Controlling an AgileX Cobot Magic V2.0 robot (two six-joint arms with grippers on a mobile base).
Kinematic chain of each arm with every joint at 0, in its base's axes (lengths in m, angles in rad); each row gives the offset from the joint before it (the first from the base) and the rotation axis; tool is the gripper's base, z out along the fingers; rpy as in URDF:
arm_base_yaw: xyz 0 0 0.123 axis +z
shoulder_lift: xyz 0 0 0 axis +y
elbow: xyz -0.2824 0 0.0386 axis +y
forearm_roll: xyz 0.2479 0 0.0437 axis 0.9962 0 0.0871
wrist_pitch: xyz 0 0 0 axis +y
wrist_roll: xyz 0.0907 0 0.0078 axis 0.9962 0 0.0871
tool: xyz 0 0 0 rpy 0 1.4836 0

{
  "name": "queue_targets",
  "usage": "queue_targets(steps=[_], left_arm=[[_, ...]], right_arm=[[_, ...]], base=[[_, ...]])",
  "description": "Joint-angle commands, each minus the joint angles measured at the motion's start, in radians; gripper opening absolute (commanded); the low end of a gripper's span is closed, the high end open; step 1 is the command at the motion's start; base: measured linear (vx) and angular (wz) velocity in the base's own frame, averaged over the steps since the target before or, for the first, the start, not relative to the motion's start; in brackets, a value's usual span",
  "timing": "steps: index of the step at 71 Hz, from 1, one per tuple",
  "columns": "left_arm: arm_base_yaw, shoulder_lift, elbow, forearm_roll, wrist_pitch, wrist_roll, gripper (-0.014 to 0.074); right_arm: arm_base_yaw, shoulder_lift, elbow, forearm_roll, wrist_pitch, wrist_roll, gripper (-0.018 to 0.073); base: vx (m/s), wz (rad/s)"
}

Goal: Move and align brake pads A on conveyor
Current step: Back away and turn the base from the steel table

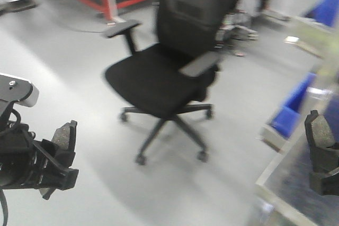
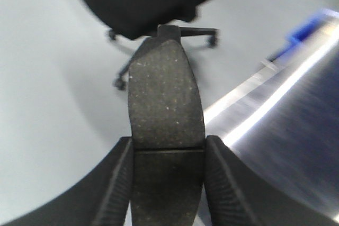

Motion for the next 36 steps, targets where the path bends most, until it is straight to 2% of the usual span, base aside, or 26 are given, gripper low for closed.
queue_targets(steps=[1,36], left_arm=[[-0.002,-0.017,-0.029,0.011,-0.059,-0.010,0.0083],[-0.002,-0.017,-0.029,0.011,-0.058,-0.010,0.0083]], right_arm=[[-0.002,-0.004,-0.030,-0.015,-0.083,-0.008,0.0069],[-0.002,-0.004,-0.030,-0.015,-0.083,-0.008,0.0069]], base=[[-0.03,0.86],[0.02,0.73]])
